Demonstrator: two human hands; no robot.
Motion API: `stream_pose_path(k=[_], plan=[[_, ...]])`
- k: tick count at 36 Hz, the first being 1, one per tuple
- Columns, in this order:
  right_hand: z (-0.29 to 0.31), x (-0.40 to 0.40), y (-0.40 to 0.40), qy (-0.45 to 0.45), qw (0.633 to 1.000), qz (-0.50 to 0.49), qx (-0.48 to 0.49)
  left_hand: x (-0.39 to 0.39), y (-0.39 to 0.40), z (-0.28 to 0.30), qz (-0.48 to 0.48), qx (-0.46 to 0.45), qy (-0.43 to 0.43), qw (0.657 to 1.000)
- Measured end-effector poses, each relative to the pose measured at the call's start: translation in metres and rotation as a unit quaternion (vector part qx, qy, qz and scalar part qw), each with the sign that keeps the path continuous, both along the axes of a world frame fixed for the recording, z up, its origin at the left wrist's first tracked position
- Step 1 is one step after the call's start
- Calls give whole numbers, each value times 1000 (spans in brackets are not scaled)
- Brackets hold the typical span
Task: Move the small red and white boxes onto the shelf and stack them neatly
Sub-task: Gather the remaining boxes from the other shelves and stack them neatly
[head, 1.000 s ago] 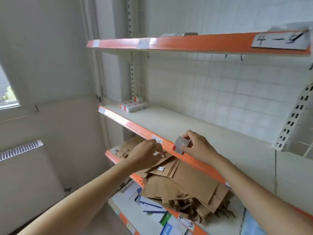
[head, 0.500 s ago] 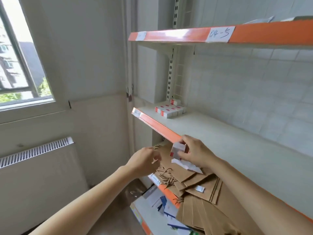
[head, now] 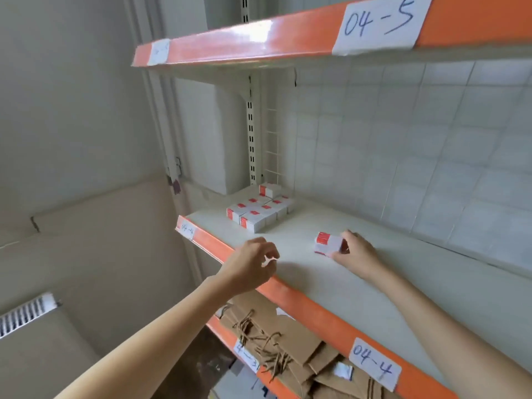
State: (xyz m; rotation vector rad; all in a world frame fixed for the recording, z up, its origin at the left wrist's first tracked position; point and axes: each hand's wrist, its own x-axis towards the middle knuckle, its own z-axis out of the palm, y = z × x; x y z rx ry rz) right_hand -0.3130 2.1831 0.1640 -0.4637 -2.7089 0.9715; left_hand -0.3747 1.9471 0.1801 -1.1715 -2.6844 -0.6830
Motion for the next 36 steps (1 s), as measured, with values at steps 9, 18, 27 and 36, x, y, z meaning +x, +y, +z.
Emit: stream_pose_path(k=[9,18,27,36], plan=[[-5,7,21,-1,992,-12,-123,-58,72,-14,-131,15,-85,988],[-6,16,29,89,949,-74,-293,-82,109,-33,-267,75,-123,953],[-13,9,25,111,953,-118,-256,-86,116,-33,-278,88,-108,950],[-17,12,25,143,960,-131,-201,-84,119,-36,-216,115,-117,963]])
